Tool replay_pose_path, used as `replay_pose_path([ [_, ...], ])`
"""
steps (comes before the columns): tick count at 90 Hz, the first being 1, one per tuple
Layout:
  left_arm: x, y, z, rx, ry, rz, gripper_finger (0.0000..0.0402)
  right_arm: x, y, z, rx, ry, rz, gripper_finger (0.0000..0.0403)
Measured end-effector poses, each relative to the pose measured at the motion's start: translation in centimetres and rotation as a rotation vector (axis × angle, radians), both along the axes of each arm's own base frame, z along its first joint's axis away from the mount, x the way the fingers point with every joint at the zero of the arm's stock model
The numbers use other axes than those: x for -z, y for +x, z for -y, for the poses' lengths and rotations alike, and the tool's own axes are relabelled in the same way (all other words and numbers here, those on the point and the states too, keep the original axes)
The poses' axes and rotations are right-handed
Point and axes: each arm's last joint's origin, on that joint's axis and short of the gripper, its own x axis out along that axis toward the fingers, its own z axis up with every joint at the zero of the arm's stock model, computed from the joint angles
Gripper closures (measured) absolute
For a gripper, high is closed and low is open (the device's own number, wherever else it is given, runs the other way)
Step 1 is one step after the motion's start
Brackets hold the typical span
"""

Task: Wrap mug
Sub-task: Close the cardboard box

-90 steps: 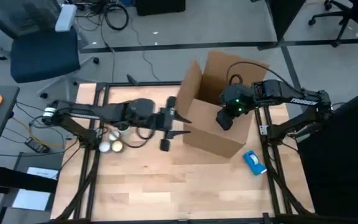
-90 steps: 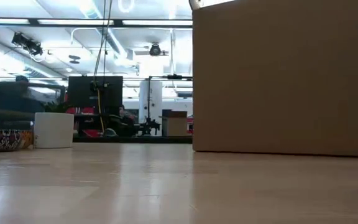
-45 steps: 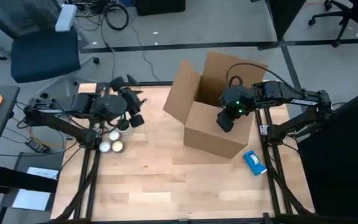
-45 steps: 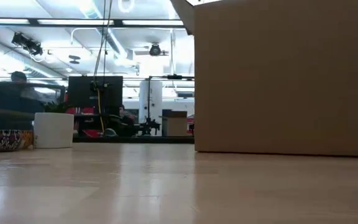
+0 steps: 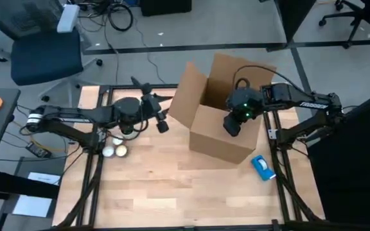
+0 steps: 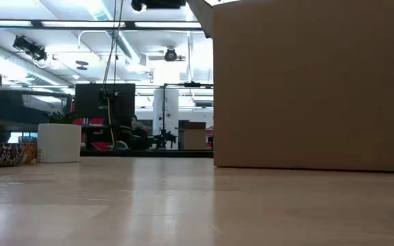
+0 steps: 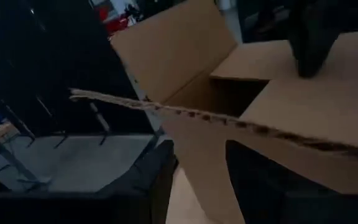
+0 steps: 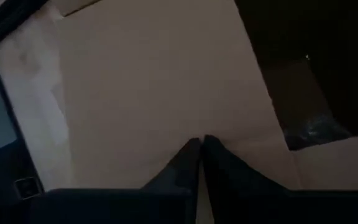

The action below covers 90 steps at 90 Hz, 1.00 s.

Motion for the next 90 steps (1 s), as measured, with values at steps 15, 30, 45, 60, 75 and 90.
replay_pose_path([
  [15, 0.3, 2.6, 0.4, 0.162, -0.018, 0.137, 0.0271, -1.1, -0.1, 0.0, -0.022, -0.021, 0.040, 0.0403],
  [30, 2.2, 5.4, 0.5, 0.221, -0.023, 0.147, 0.0271, -2.3, -0.3, 0.0, -0.028, -0.036, 0.092, 0.0403],
  [45, 2.7, 7.6, 0.5, 0.244, -0.030, 0.168, 0.0271, -2.8, -0.4, 0.0, -0.026, -0.037, 0.113, 0.0403],
  [60, 2.5, 8.7, 0.9, 0.304, -0.033, 0.161, 0.0271, -2.0, 0.2, 0.0, -0.020, -0.031, 0.073, 0.0403],
  [75, 2.1, 8.7, 1.4, 0.320, -0.025, 0.175, 0.0271, 0.1, 1.2, 0.1, -0.002, -0.020, -0.024, 0.0403],
  [90, 2.1, 8.7, 1.9, 0.332, -0.025, 0.175, 0.0271, 1.0, 2.2, 0.1, -0.003, -0.019, -0.060, 0.0403],
])
